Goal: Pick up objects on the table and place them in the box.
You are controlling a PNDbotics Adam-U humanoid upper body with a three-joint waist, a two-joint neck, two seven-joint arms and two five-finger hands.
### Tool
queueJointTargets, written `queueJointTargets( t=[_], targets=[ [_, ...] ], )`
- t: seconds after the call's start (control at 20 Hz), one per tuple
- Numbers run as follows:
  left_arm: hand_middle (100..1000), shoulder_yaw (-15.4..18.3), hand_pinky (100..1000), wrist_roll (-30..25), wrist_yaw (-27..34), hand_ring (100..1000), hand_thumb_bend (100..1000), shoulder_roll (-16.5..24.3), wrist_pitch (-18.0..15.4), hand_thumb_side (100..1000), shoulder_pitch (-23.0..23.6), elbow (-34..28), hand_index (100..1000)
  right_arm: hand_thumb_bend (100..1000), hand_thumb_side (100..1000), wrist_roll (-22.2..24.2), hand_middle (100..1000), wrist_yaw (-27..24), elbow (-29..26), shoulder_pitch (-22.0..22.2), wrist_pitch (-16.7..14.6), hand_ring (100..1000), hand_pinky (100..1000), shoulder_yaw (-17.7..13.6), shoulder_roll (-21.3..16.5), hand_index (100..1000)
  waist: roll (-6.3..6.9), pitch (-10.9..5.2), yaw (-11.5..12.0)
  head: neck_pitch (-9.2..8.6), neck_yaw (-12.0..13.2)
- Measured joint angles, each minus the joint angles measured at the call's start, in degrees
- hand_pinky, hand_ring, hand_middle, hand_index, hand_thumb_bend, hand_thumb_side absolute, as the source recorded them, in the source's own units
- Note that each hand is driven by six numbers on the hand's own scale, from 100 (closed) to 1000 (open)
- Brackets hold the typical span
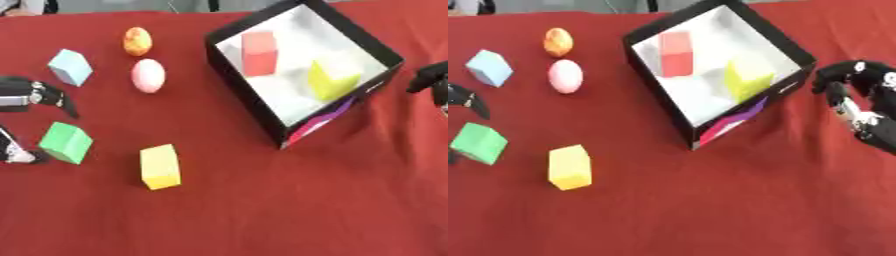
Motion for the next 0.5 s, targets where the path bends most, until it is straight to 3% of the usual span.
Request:
queueJointTargets(
  t=[0.2, 0.5],
  targets=[
    [816, 0.0, 852, 1.2, -1.6, 852, 537, -1.2, 0.1, 102, -0.5, 1.3, 847, 100, 521, 0.2, 631, 0.1, 0.0, 0.0, -0.2, 672, 985, 0.3, 0.0, 744, -0.01, 0.00, -0.1, 0.00, 0.1],
    [753, 0.1, 836, 2.2, -3.9, 828, 513, -2.9, -0.2, 116, -0.9, 3.4, 816, 100, 521, 0.3, 632, 0.2, 0.0, -0.4, -0.2, 673, 985, 0.4, 0.0, 745, -0.01, 0.00, -0.4, 0.00, 0.3]
  ],
)
